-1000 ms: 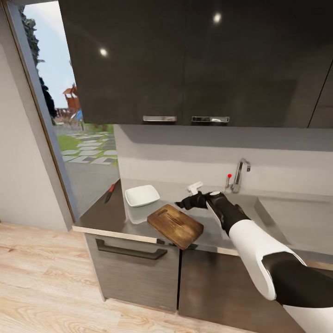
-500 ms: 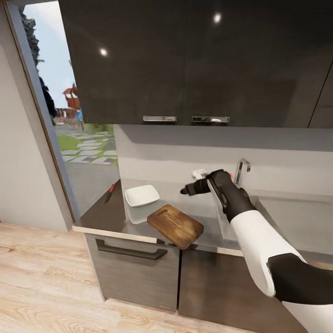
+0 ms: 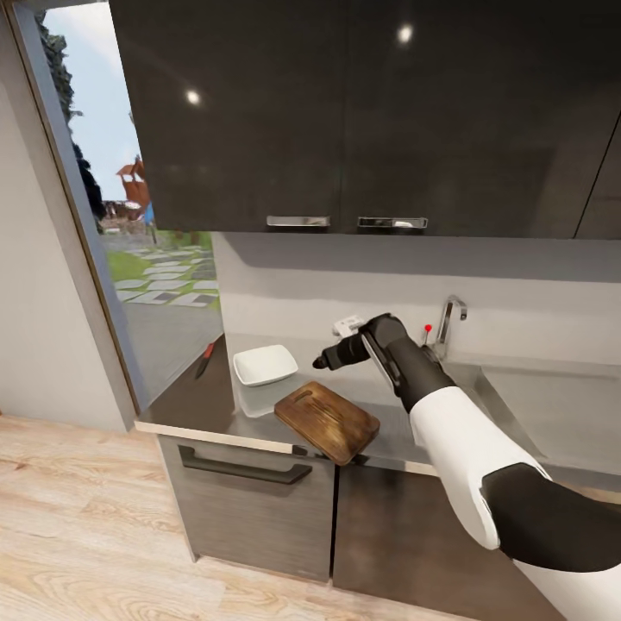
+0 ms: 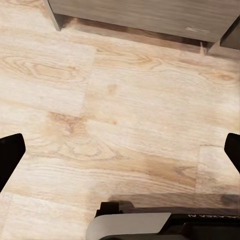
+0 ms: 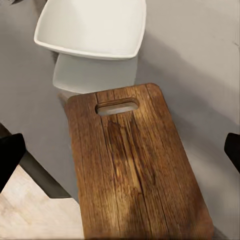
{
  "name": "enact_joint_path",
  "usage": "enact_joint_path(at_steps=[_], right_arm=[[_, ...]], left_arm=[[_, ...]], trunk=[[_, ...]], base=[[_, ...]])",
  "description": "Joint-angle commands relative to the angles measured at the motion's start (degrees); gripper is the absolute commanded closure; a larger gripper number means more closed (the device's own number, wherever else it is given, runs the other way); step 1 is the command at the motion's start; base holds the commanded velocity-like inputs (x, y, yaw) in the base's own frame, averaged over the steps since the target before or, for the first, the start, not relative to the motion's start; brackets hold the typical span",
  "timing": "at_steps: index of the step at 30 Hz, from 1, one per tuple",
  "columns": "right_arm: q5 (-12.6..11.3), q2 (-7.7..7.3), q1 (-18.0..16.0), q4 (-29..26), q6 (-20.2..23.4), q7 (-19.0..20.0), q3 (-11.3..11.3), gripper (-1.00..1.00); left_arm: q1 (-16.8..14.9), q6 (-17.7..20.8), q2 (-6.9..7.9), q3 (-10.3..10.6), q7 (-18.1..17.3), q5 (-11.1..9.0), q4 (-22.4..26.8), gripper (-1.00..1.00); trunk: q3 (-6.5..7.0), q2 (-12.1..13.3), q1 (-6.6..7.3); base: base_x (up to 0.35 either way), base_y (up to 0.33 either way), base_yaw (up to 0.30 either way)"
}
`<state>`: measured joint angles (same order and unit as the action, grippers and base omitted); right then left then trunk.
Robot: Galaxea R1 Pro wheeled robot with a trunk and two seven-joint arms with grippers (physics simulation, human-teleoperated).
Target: In the kitchen, take the Vidalia onion out of the sink, dice it on the chopping board with the paring knife, put the diced onion into the bowl on the countertop, then place both the paring knife and the chopping board into the sink.
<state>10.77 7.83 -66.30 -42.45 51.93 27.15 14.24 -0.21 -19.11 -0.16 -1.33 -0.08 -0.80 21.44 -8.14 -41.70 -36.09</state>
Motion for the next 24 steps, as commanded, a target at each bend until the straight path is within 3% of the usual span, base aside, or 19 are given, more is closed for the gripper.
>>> enact_joint_path(at_steps=[1,3,4,9,20,24], right_arm=[[0.6,-0.23,-0.1,0.2,0.1,1.0,0.1,-1.0],[0.6,-0.56,-0.1,0.6,0.1,1.4,0.1,-1.0],[0.7,-1.67,-0.1,1.9,0.0,1.8,0.2,-1.0],[0.6,-3.55,-0.1,3.7,-0.1,2.4,0.2,-1.0],[0.7,-5.14,-0.1,4.0,-0.6,5.3,0.5,-1.0],[0.7,-5.19,-0.1,4.0,-0.7,5.5,4.2,-1.0]], left_arm=[[0.0,-0.1,-0.02,-0.1,0.0,-0.1,0.0,-1.0],[0.0,-0.1,-0.02,-0.1,0.0,-0.1,0.0,-1.0],[0.0,-0.1,-0.01,-0.1,0.0,-0.1,0.0,-1.0],[0.0,-0.1,-0.01,-0.2,0.0,-0.1,0.0,-1.0],[0.0,-0.1,-0.01,-0.2,0.0,-0.1,0.1,-1.0],[0.0,-0.1,0.0,-0.2,0.0,-0.1,0.1,-1.0]], trunk=[[-0.09,-0.1,-0.01],[-0.09,-0.1,-0.01],[-0.09,-0.1,-0.01],[-0.09,-0.1,-0.01],[-0.09,-0.1,-0.01],[-0.09,-0.1,-0.01]], base=[[0.0,0.0,0.0],[0.0,0.0,0.0],[0.0,0.0,0.0],[0.012,0.0,0.0],[0.221,0.0,0.0],[0.076,0.0,0.0]])
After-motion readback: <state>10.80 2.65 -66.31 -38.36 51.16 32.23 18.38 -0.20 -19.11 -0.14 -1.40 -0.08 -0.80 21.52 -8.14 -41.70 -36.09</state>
